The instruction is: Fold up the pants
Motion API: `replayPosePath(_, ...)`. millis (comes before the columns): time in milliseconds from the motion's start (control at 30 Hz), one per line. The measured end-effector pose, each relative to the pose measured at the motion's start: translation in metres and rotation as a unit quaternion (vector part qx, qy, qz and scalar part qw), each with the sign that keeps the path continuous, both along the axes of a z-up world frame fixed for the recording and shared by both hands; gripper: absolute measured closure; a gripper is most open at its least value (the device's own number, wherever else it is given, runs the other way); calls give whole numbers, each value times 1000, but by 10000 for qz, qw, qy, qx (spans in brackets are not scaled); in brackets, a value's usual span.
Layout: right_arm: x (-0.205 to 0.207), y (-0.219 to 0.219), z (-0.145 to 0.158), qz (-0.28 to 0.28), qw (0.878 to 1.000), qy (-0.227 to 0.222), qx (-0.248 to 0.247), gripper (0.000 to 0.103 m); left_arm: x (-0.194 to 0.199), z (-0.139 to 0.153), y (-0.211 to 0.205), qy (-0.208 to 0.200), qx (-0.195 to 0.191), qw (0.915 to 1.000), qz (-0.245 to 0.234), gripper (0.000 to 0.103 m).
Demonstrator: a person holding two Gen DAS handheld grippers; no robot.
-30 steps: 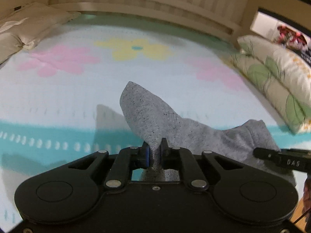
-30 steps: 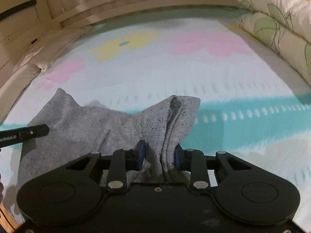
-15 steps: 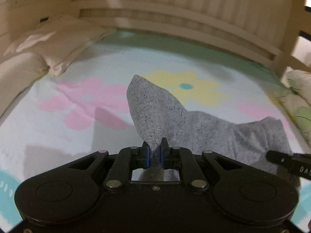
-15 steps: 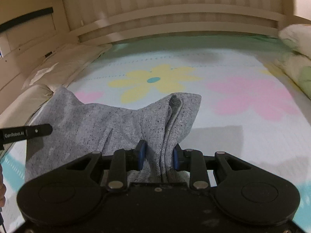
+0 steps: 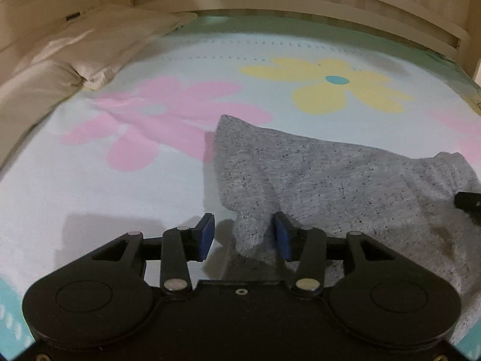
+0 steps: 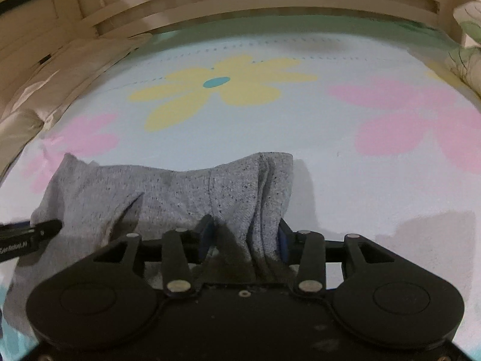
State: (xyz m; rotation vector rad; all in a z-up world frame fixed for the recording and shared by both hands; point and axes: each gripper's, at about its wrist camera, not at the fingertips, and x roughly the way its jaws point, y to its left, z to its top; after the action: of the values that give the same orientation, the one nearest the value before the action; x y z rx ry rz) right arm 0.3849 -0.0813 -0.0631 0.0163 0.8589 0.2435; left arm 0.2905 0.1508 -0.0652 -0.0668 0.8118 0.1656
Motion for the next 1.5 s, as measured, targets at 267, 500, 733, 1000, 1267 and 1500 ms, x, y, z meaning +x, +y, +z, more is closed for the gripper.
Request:
replayPosePath(267,-51,-41,49,-244,9952,-916,251,58,-59,44,-25,-207,175,9987,435,53)
replayPosePath(500,-85,-35,21,704,9951,-312,-617,59,-79,8,-37,482,261,9984,134,51)
replayPosePath(733,-95,-48,33,198,9983,-95,-540,59,-76,48,-25,451,-119,9984,305,55)
replayPosePath(1000,-138,-32,112,9,9975,-568,-426,54,-112,116,-53,-7,-167,9998,-66,52)
replayPosePath(1267,-196,-14,132,105,9979,-291,-574,54,-145,126,-65,-310,-349,9989,49,48)
replayPosePath(1500,-204,-6,123,-21,9988,-260,-425,54,-147,108,-70,-66,-420,9990,110,48)
